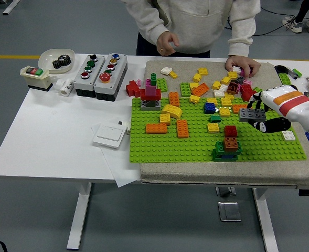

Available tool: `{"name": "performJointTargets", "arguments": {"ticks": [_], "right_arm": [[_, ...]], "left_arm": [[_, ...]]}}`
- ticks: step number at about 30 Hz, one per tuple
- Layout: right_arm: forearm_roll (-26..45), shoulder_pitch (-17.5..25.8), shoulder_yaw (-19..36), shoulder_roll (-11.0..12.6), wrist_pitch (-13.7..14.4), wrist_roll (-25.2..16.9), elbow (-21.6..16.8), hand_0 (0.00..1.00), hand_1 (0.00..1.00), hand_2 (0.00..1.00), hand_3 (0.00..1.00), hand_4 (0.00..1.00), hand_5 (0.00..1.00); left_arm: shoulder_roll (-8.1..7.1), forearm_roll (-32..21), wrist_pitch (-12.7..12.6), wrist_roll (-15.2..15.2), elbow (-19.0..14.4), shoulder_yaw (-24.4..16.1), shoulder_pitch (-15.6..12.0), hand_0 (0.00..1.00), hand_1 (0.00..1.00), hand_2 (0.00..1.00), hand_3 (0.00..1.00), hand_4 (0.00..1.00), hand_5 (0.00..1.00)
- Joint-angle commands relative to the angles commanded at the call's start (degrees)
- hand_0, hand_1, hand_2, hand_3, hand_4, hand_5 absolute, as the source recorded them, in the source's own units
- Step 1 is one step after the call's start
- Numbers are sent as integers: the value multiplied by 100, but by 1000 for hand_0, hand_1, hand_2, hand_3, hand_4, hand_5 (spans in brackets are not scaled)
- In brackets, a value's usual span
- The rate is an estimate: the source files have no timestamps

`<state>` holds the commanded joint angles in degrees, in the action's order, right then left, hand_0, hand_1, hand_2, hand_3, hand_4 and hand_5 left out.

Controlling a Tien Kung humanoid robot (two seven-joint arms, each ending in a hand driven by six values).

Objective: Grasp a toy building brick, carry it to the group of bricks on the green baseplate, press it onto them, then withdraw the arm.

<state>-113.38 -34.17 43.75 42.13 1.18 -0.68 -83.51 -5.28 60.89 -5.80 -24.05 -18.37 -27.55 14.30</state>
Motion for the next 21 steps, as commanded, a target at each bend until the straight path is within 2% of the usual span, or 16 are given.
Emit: {"name": "performJointTargets", "arguments": {"ticks": [8,21], "right_arm": [[204,165,-37,57,68,-189,-299,386,423,470,466,623,298],[723,200,-225,30,181,-724,-188,372,413,464,464,619,318]], "left_arm": [[6,-50,-15,10,1,18,17,665,708,731,580,656,647],[4,-17,2,-1,-5,0,24,665,707,731,581,656,645]]}}
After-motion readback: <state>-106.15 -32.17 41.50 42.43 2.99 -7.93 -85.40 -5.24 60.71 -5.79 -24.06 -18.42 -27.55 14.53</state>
